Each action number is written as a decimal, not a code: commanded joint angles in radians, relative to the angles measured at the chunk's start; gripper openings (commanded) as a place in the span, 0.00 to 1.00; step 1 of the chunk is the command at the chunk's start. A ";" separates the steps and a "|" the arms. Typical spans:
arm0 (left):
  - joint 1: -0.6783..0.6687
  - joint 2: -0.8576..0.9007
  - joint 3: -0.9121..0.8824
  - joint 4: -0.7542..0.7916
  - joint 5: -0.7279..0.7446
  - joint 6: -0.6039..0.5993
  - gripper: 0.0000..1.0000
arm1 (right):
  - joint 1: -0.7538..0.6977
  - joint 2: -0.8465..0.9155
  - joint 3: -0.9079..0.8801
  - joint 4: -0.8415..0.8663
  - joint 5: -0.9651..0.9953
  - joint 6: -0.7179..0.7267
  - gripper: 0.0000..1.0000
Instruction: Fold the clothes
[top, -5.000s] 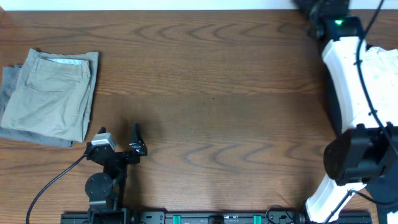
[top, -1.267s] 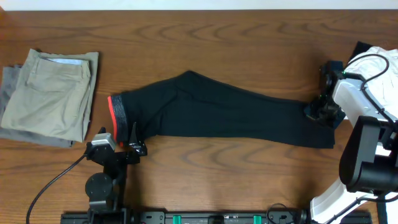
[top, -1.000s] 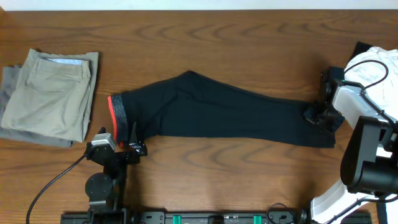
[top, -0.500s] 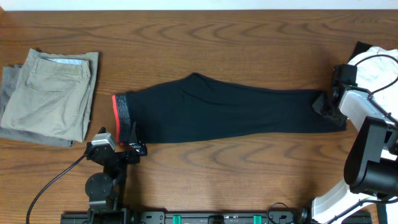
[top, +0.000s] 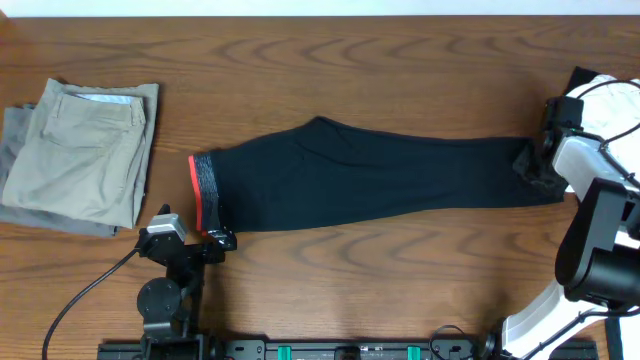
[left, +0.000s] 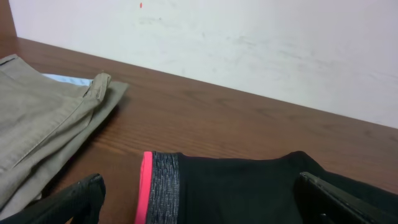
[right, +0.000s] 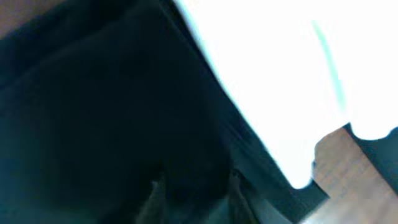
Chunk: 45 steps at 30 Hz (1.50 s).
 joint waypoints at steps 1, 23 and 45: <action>-0.004 -0.007 -0.020 -0.029 0.010 0.010 0.98 | -0.002 -0.019 0.073 -0.061 -0.021 -0.013 0.37; -0.004 -0.007 -0.020 -0.029 0.010 0.010 0.98 | -0.230 0.088 0.166 0.084 -0.181 -0.229 0.01; -0.004 -0.007 -0.020 -0.029 0.010 0.010 0.98 | -0.283 0.261 0.168 0.232 -0.010 -0.237 0.01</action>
